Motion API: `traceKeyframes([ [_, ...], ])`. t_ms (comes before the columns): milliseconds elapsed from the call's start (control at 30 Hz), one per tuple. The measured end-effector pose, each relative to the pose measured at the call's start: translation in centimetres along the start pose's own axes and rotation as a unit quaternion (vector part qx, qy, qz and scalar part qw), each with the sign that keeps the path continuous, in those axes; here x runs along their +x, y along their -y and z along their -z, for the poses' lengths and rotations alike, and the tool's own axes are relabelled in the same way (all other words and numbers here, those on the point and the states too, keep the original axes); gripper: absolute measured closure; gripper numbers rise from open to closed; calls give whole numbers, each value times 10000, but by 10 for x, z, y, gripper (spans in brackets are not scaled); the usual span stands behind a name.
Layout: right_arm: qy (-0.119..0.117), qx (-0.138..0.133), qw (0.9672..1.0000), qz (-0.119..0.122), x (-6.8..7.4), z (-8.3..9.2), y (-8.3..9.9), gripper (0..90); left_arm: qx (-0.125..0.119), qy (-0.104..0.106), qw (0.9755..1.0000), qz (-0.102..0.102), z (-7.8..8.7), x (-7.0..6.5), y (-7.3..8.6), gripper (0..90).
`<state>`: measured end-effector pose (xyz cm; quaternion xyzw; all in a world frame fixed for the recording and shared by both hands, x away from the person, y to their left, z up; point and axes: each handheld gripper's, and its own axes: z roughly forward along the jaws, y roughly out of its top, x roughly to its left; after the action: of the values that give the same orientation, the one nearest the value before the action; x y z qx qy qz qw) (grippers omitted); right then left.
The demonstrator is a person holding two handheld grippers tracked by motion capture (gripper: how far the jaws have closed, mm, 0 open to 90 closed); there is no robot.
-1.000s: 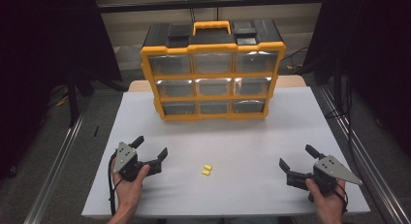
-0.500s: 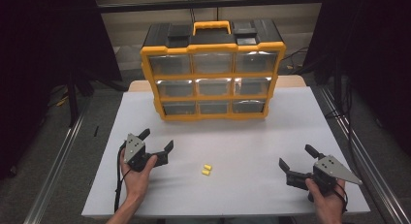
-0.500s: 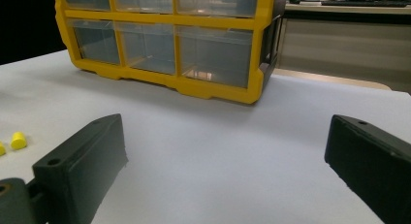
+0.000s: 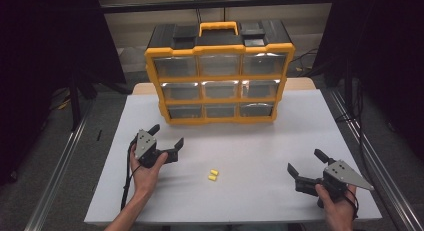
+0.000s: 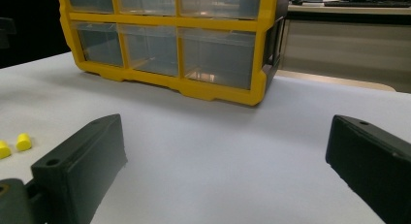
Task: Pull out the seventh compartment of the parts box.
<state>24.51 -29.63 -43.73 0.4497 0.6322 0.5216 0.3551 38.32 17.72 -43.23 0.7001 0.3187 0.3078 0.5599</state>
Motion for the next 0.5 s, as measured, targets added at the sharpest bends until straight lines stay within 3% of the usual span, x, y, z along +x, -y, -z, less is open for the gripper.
traceKeyframes([
  [133,-13,5,10000,3,0,0,0,7,21,-94,9994,-336,-7,1,-3,35],
  [333,-17,5,10000,16,1,0,0,7,62,-222,9982,-549,-17,3,-6,32],
  [500,-13,7,10000,1,0,0,0,7,101,-326,9953,-910,-23,5,-9,29],
])
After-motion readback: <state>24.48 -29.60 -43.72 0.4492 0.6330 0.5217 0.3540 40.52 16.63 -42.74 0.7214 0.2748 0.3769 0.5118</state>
